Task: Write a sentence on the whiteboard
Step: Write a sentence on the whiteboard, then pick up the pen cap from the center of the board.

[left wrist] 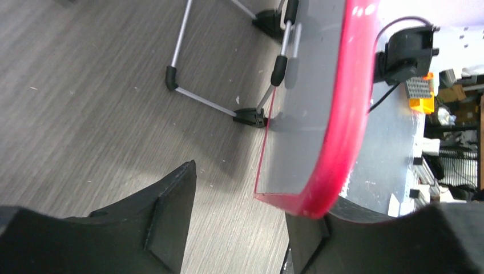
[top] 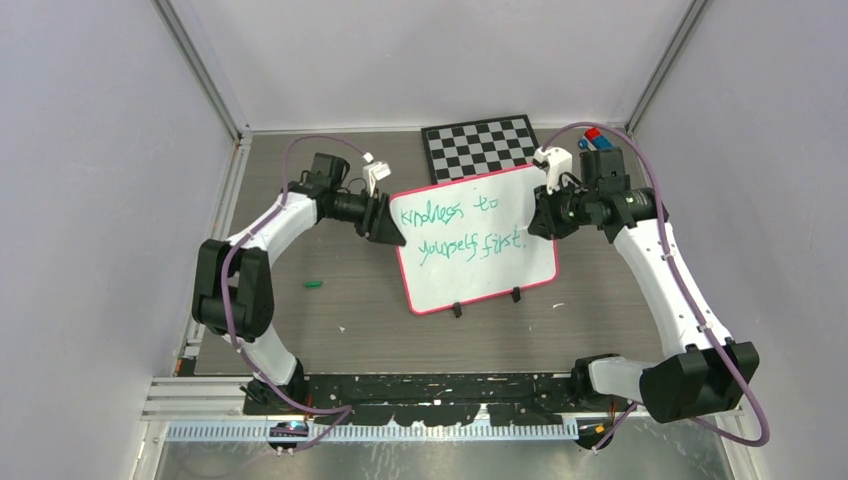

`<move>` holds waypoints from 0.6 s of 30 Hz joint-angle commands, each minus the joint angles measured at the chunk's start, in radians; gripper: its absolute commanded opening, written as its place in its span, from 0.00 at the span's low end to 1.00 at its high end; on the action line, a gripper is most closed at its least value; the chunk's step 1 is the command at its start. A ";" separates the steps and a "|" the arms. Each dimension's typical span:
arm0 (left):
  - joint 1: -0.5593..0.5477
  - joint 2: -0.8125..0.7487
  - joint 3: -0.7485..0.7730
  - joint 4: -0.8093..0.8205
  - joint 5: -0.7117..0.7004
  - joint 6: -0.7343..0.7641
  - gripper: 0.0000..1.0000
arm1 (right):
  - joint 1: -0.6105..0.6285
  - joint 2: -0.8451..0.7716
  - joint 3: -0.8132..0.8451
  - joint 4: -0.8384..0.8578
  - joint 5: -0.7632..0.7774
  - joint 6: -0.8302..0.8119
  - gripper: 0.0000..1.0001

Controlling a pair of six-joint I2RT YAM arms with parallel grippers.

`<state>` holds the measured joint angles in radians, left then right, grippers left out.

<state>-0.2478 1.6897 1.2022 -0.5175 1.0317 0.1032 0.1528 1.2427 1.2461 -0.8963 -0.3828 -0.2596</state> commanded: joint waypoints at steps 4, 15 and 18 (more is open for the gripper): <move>0.121 -0.137 0.123 -0.141 -0.034 0.039 0.66 | -0.003 -0.043 0.072 -0.010 -0.121 0.066 0.00; 0.604 -0.242 0.107 -0.606 -0.132 0.600 0.77 | -0.004 -0.052 -0.003 0.071 -0.230 0.157 0.00; 0.642 -0.251 0.025 -0.581 -0.215 0.691 0.77 | -0.004 -0.056 -0.017 0.085 -0.239 0.167 0.00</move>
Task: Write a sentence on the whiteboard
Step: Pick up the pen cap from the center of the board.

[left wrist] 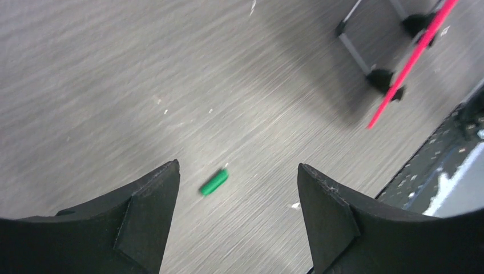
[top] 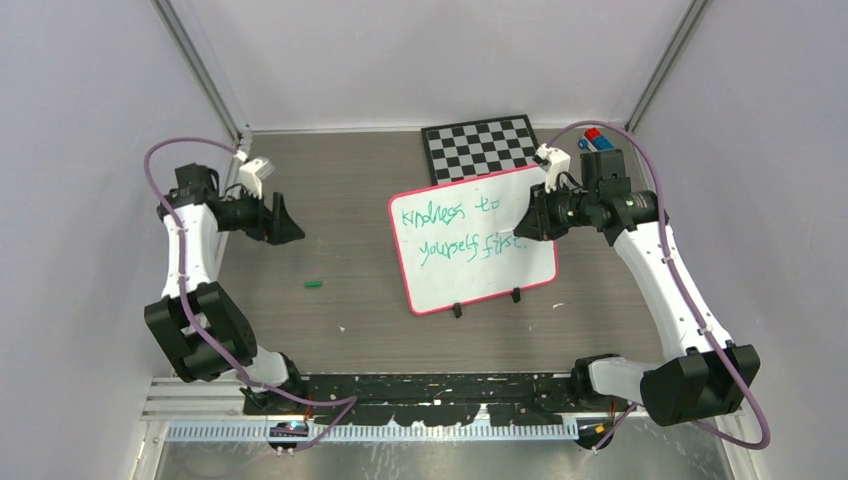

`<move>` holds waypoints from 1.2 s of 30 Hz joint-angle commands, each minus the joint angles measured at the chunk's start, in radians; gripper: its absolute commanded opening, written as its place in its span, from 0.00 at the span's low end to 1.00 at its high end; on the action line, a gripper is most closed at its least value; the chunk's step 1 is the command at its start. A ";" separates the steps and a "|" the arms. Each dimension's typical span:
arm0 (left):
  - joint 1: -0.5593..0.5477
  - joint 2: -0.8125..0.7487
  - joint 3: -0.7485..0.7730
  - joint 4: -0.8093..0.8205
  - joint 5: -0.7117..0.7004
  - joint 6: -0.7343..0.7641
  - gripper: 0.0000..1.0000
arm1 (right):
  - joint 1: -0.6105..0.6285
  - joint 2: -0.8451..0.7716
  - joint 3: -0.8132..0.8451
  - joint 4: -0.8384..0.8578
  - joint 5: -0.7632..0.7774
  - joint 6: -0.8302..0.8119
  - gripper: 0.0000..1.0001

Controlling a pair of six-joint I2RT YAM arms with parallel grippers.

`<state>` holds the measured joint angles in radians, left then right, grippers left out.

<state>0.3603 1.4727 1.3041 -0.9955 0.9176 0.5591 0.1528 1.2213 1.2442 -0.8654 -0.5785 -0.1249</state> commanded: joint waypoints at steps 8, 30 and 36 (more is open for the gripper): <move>-0.093 -0.043 -0.197 -0.016 -0.302 0.422 0.77 | -0.003 -0.037 -0.035 0.065 -0.041 0.044 0.00; -0.631 0.120 -0.351 0.208 -1.036 0.472 0.45 | -0.003 -0.056 -0.058 0.063 -0.008 0.022 0.00; -0.676 0.159 -0.382 0.260 -1.053 0.465 0.43 | -0.003 -0.059 -0.059 0.062 -0.001 0.021 0.00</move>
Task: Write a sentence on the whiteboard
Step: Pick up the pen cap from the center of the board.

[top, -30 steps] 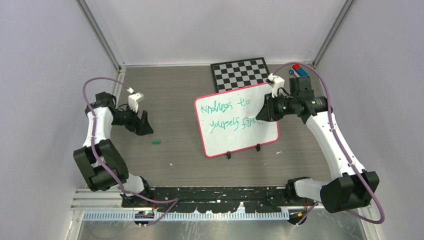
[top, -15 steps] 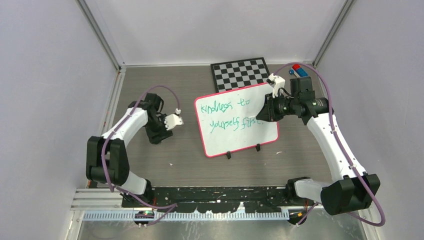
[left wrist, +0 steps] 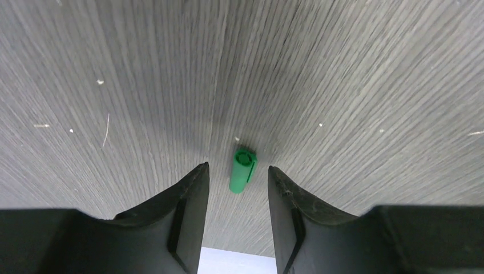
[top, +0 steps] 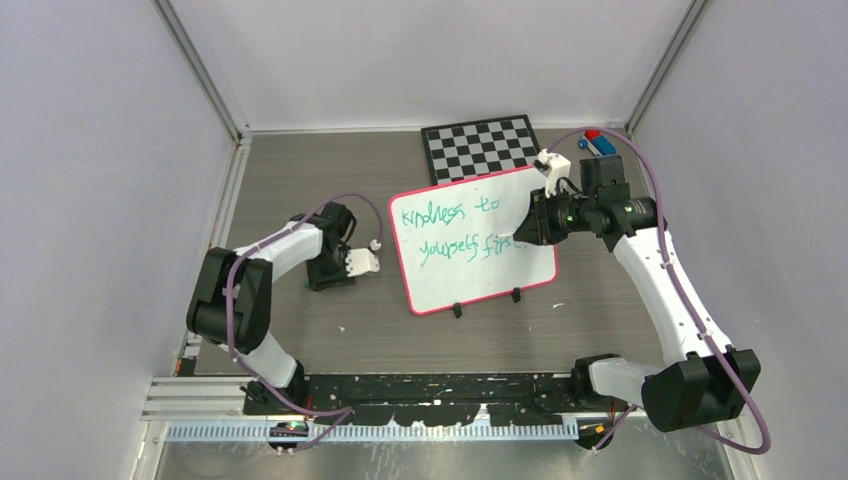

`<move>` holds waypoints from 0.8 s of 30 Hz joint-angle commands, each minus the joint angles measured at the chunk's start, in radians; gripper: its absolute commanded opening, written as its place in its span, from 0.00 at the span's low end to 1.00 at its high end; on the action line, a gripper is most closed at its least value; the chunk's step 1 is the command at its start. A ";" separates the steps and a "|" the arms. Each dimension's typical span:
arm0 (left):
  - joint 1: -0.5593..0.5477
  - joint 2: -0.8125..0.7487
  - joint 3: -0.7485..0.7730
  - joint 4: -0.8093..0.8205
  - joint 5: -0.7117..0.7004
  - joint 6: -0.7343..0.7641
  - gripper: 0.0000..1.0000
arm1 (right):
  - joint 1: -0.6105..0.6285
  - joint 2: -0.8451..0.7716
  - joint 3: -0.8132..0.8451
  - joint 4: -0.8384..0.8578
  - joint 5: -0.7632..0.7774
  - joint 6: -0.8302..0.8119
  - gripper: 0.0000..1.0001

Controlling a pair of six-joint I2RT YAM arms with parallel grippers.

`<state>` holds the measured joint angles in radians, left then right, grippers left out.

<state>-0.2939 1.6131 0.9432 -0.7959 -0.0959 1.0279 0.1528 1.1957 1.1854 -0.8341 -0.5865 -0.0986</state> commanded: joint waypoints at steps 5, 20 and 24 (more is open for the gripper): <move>-0.027 0.045 -0.062 0.105 -0.064 -0.005 0.37 | -0.002 -0.029 0.011 0.021 0.009 -0.011 0.00; -0.025 -0.058 -0.033 0.015 0.041 -0.129 0.00 | -0.002 0.030 0.111 -0.014 -0.024 0.004 0.00; -0.005 -0.124 0.059 -0.068 0.089 -0.225 0.00 | -0.003 0.043 0.169 -0.022 -0.013 0.017 0.00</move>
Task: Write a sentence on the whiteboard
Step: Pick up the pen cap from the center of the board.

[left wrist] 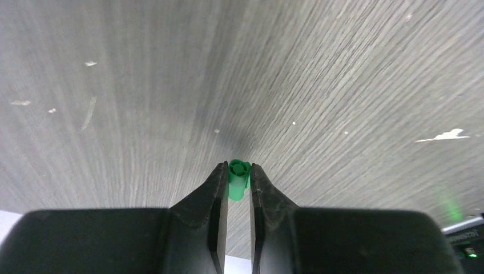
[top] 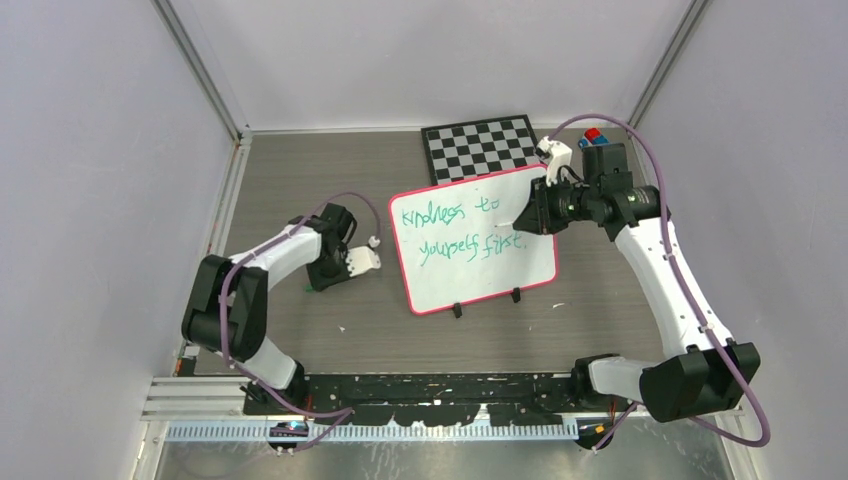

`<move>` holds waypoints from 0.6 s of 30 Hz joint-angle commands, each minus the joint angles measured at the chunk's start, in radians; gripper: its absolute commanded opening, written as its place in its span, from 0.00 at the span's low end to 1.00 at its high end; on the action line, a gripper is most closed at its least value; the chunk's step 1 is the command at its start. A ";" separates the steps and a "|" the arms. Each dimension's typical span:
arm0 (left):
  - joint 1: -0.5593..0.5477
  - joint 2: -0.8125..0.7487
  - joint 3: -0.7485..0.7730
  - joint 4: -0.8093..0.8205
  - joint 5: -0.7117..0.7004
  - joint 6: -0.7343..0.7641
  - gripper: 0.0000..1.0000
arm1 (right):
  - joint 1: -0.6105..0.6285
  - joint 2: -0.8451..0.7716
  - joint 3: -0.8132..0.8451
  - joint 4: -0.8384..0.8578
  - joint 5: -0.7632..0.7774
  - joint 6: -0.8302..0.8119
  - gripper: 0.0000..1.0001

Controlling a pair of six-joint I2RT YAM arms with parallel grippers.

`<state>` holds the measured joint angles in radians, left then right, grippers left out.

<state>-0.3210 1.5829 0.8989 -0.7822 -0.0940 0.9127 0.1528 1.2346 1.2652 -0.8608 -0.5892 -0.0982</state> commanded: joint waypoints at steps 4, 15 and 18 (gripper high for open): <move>0.109 -0.175 0.241 -0.157 0.244 -0.224 0.00 | -0.003 0.015 0.165 0.010 0.020 0.009 0.00; 0.180 -0.389 0.474 -0.067 0.481 -0.775 0.00 | 0.058 -0.005 0.291 0.158 0.063 0.181 0.00; 0.187 -0.439 0.497 0.040 0.486 -1.032 0.00 | 0.126 0.017 0.356 0.149 0.084 0.201 0.00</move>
<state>-0.1425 1.2049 1.3449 -0.8913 0.3279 0.2573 0.2119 1.2552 1.5211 -0.7727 -0.5346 0.0299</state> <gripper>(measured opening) 0.163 0.193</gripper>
